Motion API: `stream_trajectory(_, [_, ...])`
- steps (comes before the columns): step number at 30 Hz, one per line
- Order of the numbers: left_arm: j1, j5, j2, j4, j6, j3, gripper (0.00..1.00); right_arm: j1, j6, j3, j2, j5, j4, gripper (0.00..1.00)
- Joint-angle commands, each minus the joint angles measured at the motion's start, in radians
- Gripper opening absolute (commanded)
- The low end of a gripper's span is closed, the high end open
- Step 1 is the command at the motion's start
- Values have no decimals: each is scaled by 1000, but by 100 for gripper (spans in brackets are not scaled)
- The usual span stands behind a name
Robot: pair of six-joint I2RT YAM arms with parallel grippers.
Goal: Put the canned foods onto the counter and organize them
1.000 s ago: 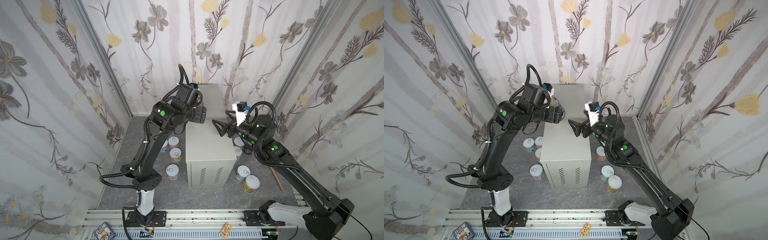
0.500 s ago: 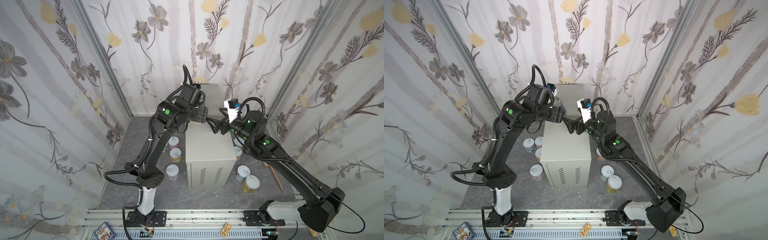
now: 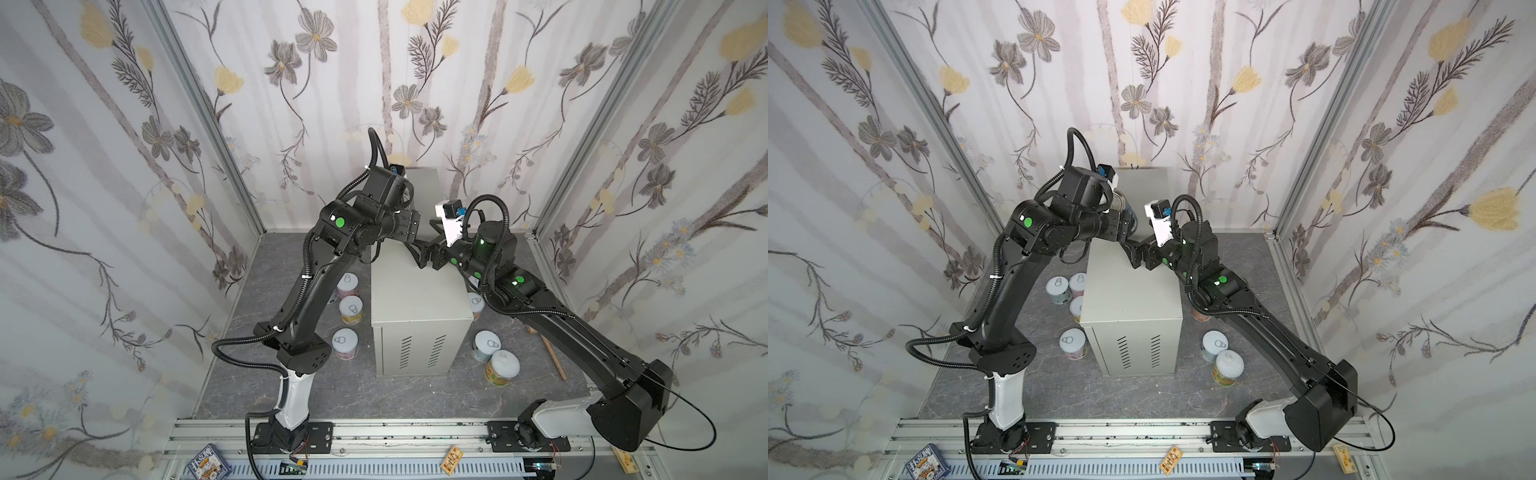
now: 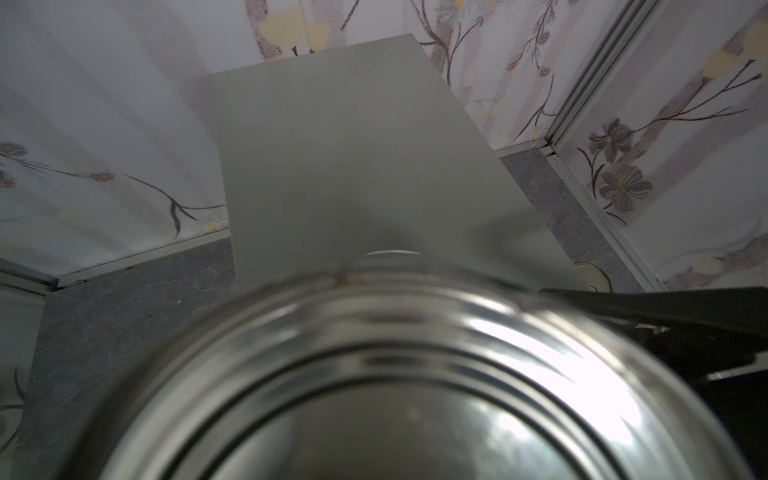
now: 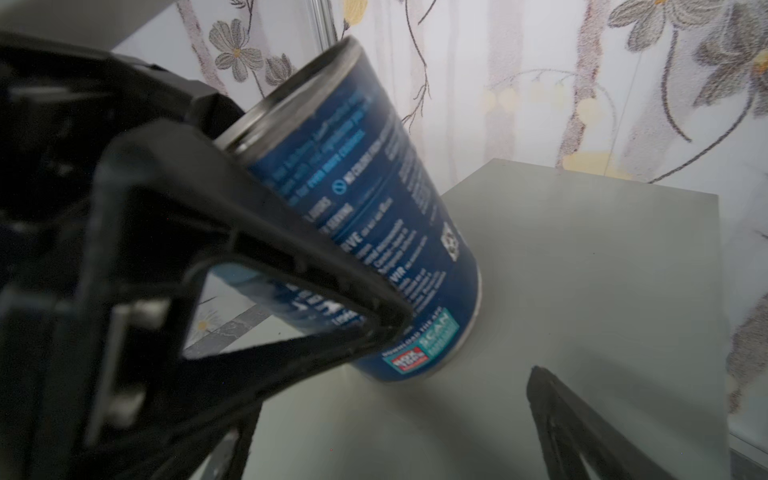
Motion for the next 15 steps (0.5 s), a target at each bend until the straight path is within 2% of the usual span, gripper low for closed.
stream_trajectory(1, [1, 14, -2, 122, 3, 17, 83, 1, -14, 7, 4, -40, 82, 100])
stream_trajectory(15, [10, -5, -9, 109, 15, 17, 92, 1, -17, 7, 21, 6, 116, 100])
